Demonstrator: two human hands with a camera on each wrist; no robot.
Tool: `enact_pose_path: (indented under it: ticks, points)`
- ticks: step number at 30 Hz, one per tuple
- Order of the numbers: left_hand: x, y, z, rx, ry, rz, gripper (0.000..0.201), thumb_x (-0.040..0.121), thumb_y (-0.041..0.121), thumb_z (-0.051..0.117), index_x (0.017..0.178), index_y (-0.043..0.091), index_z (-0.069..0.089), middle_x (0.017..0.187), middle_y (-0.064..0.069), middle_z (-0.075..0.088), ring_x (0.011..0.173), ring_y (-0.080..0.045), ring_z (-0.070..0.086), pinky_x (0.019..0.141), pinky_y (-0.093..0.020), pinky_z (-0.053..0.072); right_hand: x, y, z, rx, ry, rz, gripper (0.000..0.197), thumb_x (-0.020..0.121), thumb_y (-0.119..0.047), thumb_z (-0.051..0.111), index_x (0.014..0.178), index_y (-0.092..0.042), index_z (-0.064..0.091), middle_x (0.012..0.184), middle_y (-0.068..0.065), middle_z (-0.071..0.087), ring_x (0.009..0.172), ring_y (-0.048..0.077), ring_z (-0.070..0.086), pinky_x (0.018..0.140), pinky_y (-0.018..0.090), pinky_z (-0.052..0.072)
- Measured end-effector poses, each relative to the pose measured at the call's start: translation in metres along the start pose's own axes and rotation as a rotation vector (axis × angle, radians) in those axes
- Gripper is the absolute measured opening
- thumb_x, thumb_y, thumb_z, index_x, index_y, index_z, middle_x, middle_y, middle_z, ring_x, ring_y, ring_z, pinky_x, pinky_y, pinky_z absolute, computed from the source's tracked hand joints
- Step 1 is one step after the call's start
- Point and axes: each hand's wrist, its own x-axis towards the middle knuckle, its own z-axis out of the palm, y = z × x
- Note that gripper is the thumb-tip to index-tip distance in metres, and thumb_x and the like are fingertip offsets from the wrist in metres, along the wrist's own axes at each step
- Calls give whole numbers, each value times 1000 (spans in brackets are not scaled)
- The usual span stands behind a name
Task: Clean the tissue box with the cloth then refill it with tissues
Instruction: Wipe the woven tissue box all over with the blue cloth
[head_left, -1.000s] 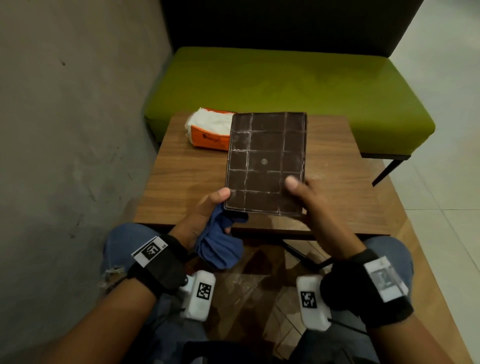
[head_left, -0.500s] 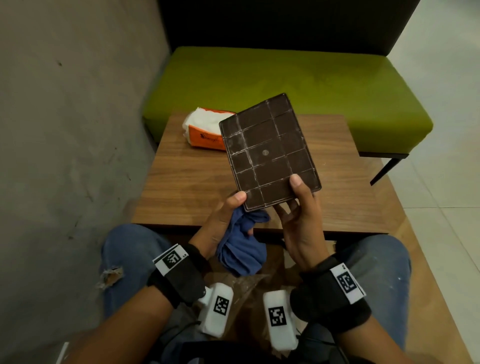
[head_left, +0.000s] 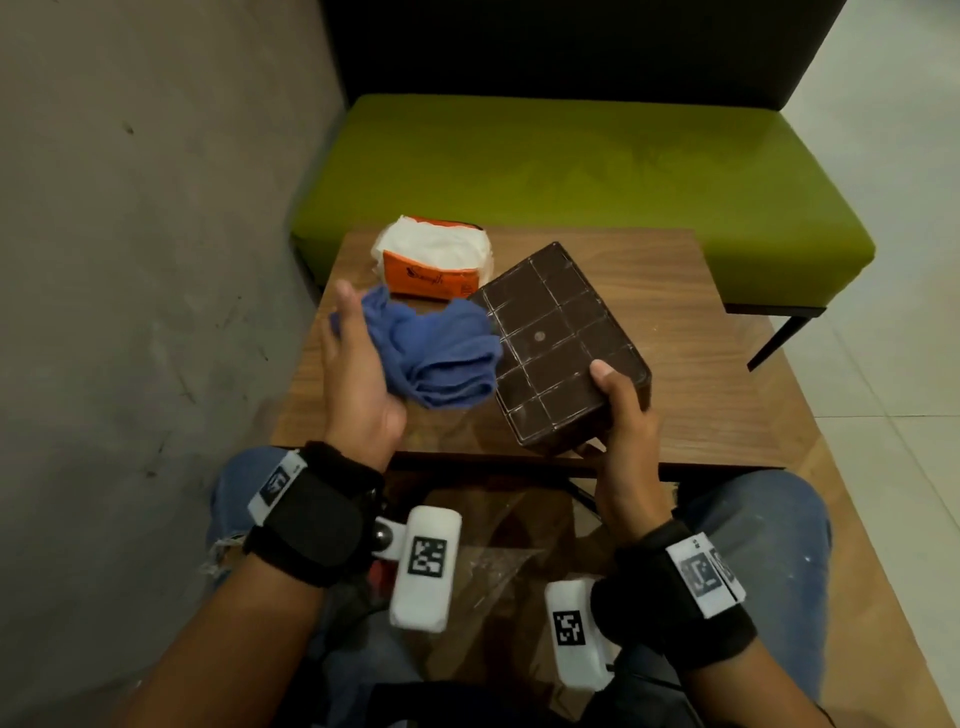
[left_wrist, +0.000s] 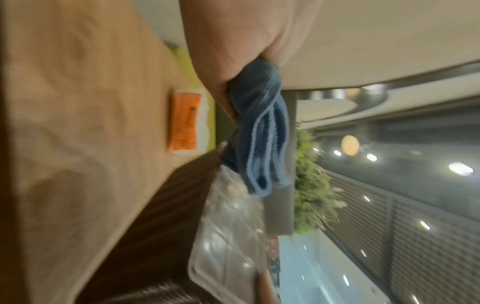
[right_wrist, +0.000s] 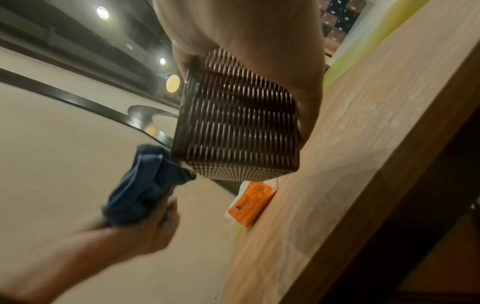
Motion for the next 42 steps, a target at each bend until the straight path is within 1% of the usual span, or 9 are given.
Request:
enact_pose_path:
  ticks: [4,8,13,20,25,28,35,39,42]
  points:
    - [-40,-2,40,474,-220,400,52,85,56,51,127,25,43,132,-1,51,120,-12,52,98,-34,47,-2,-2,10,-43,38,16,102,47,-60,75,132,-11,45,119,13,64,101,24,67,83,50,58]
    - [-50,-40,11,1391,-697,834,62,85,57,52,140,31,38,158,1,15,147,-27,-5,117,-47,9,0,-8,9,-66,87,-17,97,49,-55,78,128,-7,49,110,10,68,97,24,69,83,47,58]
    - [-24,-32,5,1102,-552,584,46,93,52,37,137,37,41,154,7,21,146,-15,1,118,-39,11,-7,-6,10,-109,84,-55,91,46,-54,75,120,-16,38,109,1,58,98,19,64,84,42,57]
    - [-59,-39,3,1187,-777,964,37,92,17,51,129,18,54,140,-8,46,136,-22,32,116,-32,23,-3,-16,7,-73,78,-66,92,47,-54,74,123,-8,50,115,12,64,97,24,68,87,51,56]
    - [-26,-21,8,1101,-395,793,27,88,21,55,113,16,67,127,-10,57,127,-18,40,106,-39,34,-7,-13,9,-88,64,-33,99,43,-58,76,126,-11,50,120,11,62,100,22,66,87,50,57]
    - [-71,-35,20,1092,-607,876,23,87,18,56,107,17,67,125,-6,59,128,-16,39,109,-30,31,-1,-17,10,-59,81,-9,109,35,-66,79,122,-5,57,125,22,58,105,31,65,90,50,54]
    - [-15,-16,11,986,-333,649,38,89,21,61,124,14,47,141,-6,42,130,-18,41,107,-42,37,-6,-13,-1,-68,-23,-7,103,47,-55,73,134,-8,42,123,14,60,99,22,68,72,40,61]
    - [-40,-33,18,1052,-448,700,26,92,28,57,119,27,59,159,-11,3,146,-16,12,114,-24,25,-1,-18,5,-44,27,-15,98,48,-58,70,130,-12,46,122,13,62,101,22,67,74,39,58]
    - [-31,-30,6,1071,-467,657,31,90,41,51,121,38,55,155,-10,18,142,-18,24,112,-30,32,0,-19,1,-64,12,-41,100,46,-54,72,130,-9,44,121,12,61,97,19,67,76,40,59]
